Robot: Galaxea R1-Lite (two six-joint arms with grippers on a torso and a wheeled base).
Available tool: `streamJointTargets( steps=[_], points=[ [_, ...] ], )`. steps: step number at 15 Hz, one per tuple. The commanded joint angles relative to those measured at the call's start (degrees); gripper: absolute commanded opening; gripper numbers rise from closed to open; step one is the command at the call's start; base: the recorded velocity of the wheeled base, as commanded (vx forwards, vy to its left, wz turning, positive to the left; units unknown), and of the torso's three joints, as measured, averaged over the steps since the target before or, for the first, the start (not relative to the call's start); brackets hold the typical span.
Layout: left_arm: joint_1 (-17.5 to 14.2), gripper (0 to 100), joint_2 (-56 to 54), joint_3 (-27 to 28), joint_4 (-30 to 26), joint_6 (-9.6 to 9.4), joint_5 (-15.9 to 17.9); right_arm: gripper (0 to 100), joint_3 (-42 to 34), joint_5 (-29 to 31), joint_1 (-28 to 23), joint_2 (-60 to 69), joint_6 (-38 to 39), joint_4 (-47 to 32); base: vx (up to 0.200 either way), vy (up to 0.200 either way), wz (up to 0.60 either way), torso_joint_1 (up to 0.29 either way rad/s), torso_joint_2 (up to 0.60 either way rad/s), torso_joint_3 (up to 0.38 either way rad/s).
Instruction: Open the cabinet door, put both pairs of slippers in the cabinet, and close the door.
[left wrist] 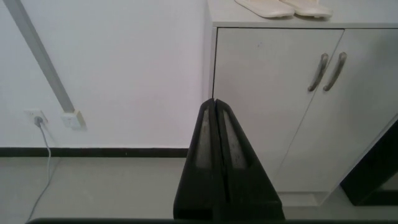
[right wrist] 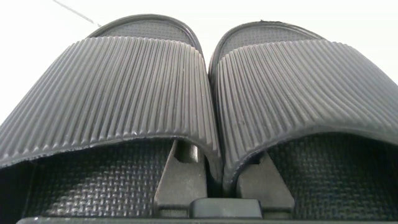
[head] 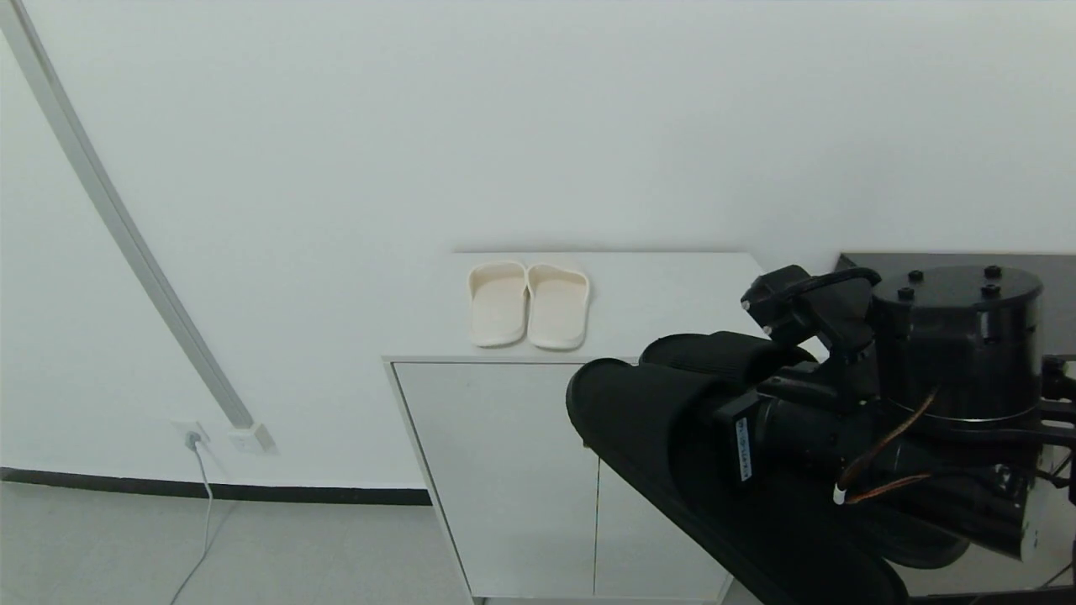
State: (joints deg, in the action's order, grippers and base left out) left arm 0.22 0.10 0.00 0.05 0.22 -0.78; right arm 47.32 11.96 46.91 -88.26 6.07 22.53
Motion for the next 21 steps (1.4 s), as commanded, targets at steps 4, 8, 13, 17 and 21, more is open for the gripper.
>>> streamJointTargets(
  steps=[4, 8, 13, 17, 21],
  points=[
    [0.04, 0, -0.01, 0.0, 0.04, 0.04, -0.01, 0, -1.09, -1.76, 0.02, -0.16, -0.36, 0.15, 0.0, 0.0, 0.0, 0.0, 0.0, 0.0],
    [0.04, 0, -0.01, 0.0, 0.04, 0.13, -0.01, 0, -1.53, -2.03, 0.11, -0.07, -0.36, 0.15, 0.0, 0.0, 0.0, 0.0, 0.0, 0.0],
    [-0.04, 0, -0.01, 0.0, -0.05, 0.13, -0.01, 0, -1.71, -2.03, 0.29, -0.33, -0.53, 0.24, 0.0, 0.0, 0.0, 0.0, 0.0, 0.0],
    [0.04, 0, -0.01, 0.0, 0.04, 0.13, -0.01, 0, -1.88, -1.94, 0.64, 0.02, -0.71, 0.24, 0.0, 0.0, 0.0, 0.0, 0.0, 0.0],
    [-0.04, 0, -0.01, 0.0, 0.04, 0.22, -0.01, 0, -2.24, -2.03, 0.73, 0.02, -1.32, 0.24, 0.0, 0.0, 0.0, -0.148, 0.36, 0.211]
  ],
)
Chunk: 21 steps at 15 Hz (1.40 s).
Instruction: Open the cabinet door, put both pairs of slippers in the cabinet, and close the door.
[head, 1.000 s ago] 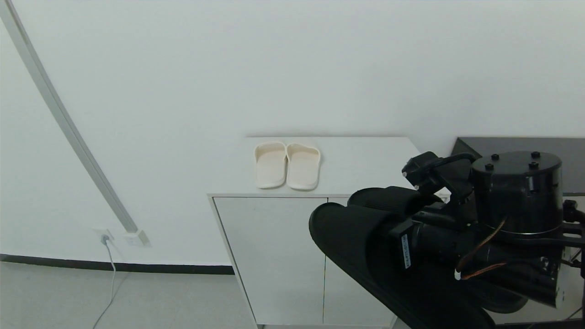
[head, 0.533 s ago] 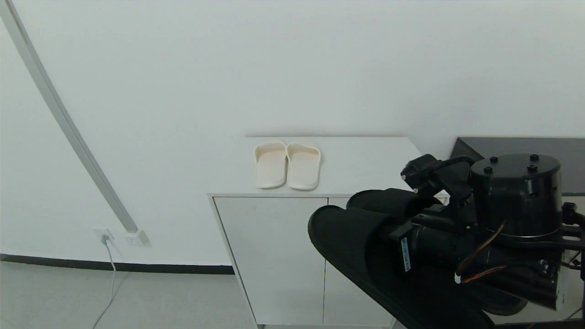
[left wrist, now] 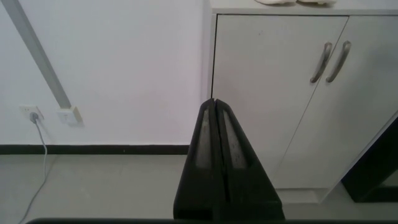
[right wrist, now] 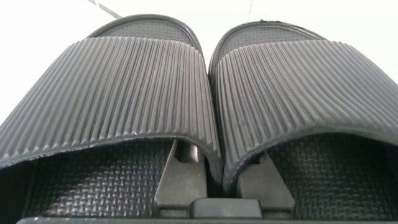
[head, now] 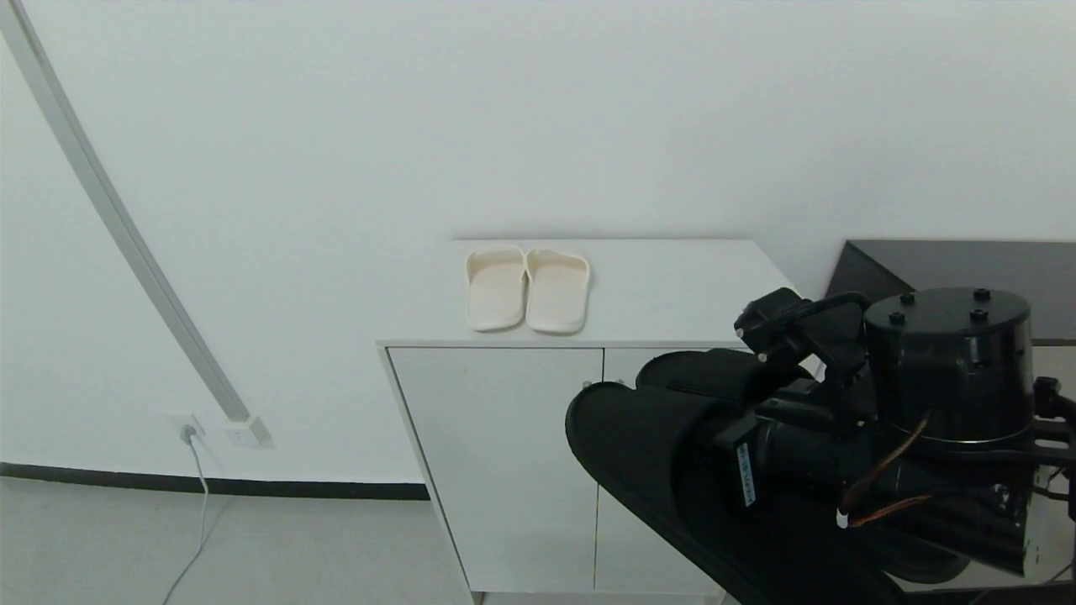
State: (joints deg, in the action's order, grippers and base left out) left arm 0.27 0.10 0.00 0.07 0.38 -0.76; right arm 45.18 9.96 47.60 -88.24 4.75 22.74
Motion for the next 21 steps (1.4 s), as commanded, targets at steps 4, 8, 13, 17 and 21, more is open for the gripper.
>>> streamJointTargets(
  steps=[4, 8, 13, 17, 21],
  points=[
    [0.0, 0, -0.01, 0.0, 0.01, -0.03, -0.12, 0, -0.35, 0.06, 0.38, 0.52, -0.1, 0.03, 0.0, 0.0, 0.0, -0.22, 0.54, 0.305],
    [0.0, 0, -0.01, 0.0, 0.01, 0.06, -0.04, 0, -0.88, 0.06, 0.38, 0.52, -0.01, 0.03, 0.0, 0.0, 0.0, -0.195, 0.52, 0.316],
    [0.0, 100, -0.01, 0.0, 0.01, 0.06, -0.12, 0, -1.23, 0.06, 0.38, 0.43, -0.54, 0.03, 0.0, 0.0, 0.0, -0.177, 0.5, 0.321],
    [-0.09, 100, -0.01, 0.0, 0.01, 0.06, -0.12, 0, -2.11, -0.03, 0.65, 0.43, -1.59, 0.03, 0.0, 0.0, 0.0, -0.139, 0.47, 0.33],
    [-0.09, 100, -0.01, 0.0, -0.07, -0.03, -0.04, 0, -2.55, -0.12, 0.65, 0.43, -1.59, 0.56, 0.0, 0.0, 0.0, -0.101, 0.45, 0.353]
  ],
)
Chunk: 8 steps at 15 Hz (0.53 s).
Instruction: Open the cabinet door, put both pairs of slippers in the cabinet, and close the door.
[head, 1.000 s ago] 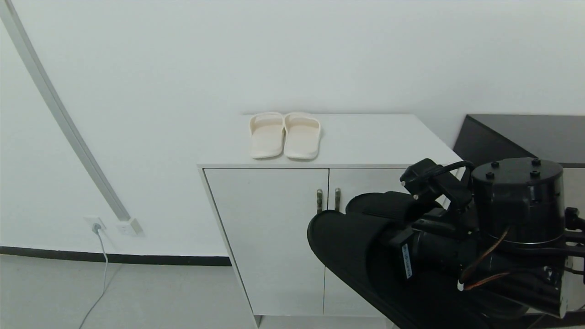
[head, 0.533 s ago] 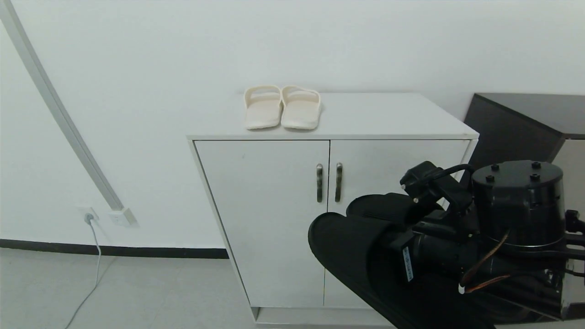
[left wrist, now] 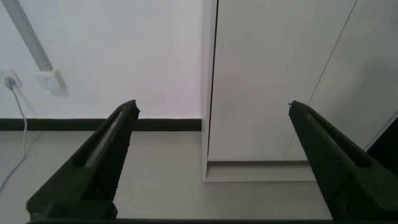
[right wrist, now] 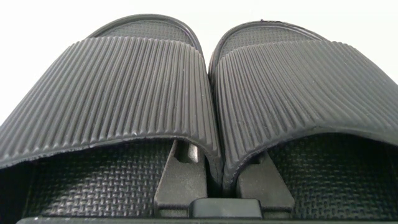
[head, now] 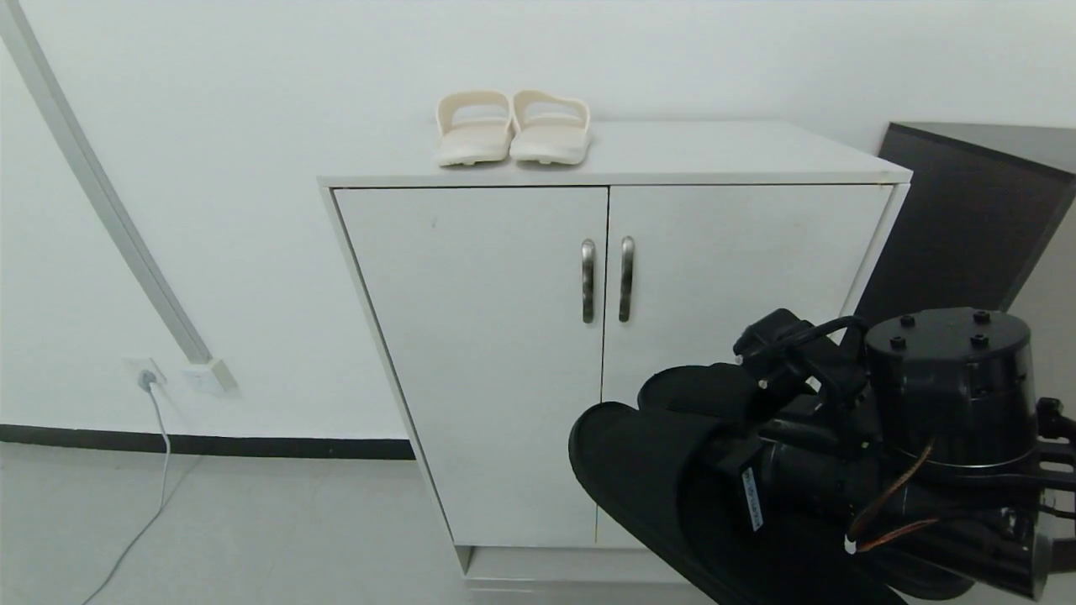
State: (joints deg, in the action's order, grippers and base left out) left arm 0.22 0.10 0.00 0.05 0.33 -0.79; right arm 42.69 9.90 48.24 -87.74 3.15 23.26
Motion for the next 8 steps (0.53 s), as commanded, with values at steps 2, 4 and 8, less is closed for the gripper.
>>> streamJointTargets(
  steps=[2, 4, 8],
  points=[
    [0.04, 100, -0.01, 0.0, 0.04, -0.15, 0.0, 0, -0.24, 0.03, 0.01, -0.07, 0.02, 0.38, 0.0, 0.0, 0.0, -0.058, 0.43, 0.378],
    [0.04, 100, -0.01, 0.0, -0.05, -0.68, 0.0, 0, -0.68, 0.03, 0.01, -0.15, -0.07, 0.38, 0.0, 0.0, 0.0, -0.032, 0.43, 0.398],
    [0.04, 100, 0.08, 0.0, -0.05, -1.91, 0.09, 0, -1.12, -0.06, 0.01, -0.07, 0.02, 0.47, 0.0, 0.0, 0.0, 0.0, 0.18, 0.174]
  ],
)
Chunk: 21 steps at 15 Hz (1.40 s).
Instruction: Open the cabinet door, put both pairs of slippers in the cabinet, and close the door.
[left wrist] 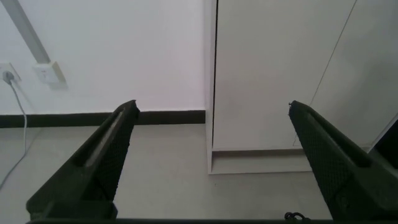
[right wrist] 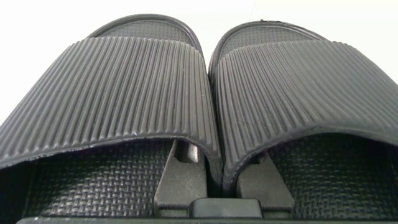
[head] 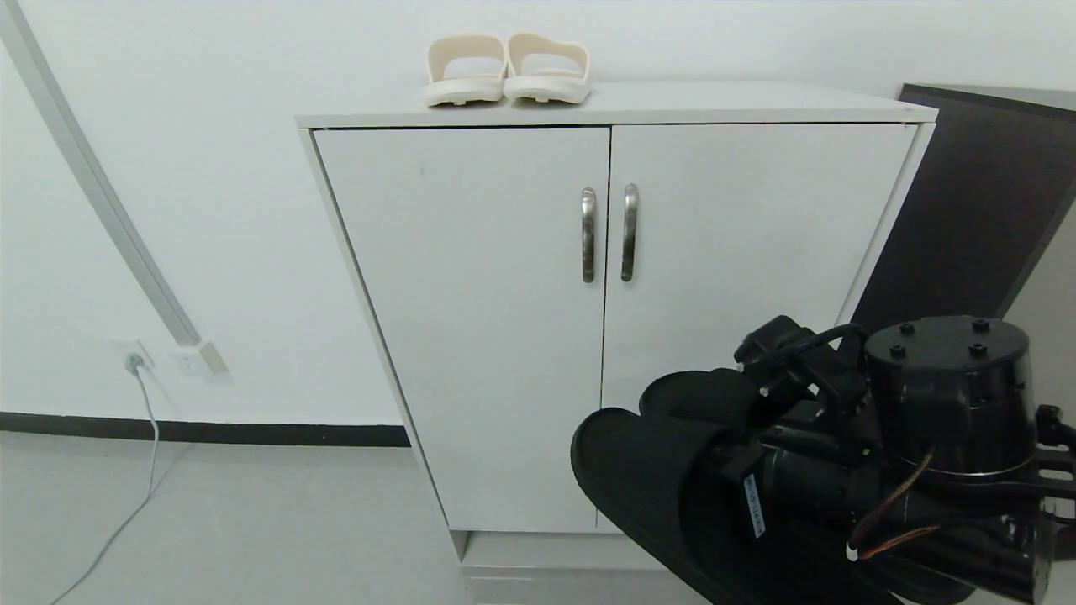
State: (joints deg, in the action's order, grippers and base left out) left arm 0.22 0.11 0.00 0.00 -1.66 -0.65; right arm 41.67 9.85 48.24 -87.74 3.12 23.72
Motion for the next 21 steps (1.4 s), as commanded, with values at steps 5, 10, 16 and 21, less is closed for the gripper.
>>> streamJointTargets(
  steps=[5, 10, 16, 21],
  points=[
    [0.66, 100, 6.04, 3.43, 0.97, 3.24, 1.09, 0, -0.97, 0.08, 0.01, 0.02, -0.04, 1.68, 0.0, 0.0, 0.0, 0.0, 0.0, 0.0],
    [0.75, 100, 28.28, 17.05, 6.06, 12.03, 13.3, 0, -1.68, 0.08, 0.01, 0.11, -0.75, 2.03, 0.0, 0.0, 0.0, 0.0, 0.0, 0.0],
    [4.53, 100, 47.88, 18.81, 21.8, 11.85, 32.37, 0, -2.73, -0.18, -0.07, -0.24, -0.66, 2.82, 0.0, 0.0, 0.0, 0.0, 0.0, 0.0],
    [20.52, 100, 68.27, 33.75, 26.63, 11.94, 28.6, 0, -4.23, -4.4, -0.16, -0.59, -0.57, 4.84, 0.0, 0.0, 0.0, 0.0, 0.0, 0.0]
  ],
)
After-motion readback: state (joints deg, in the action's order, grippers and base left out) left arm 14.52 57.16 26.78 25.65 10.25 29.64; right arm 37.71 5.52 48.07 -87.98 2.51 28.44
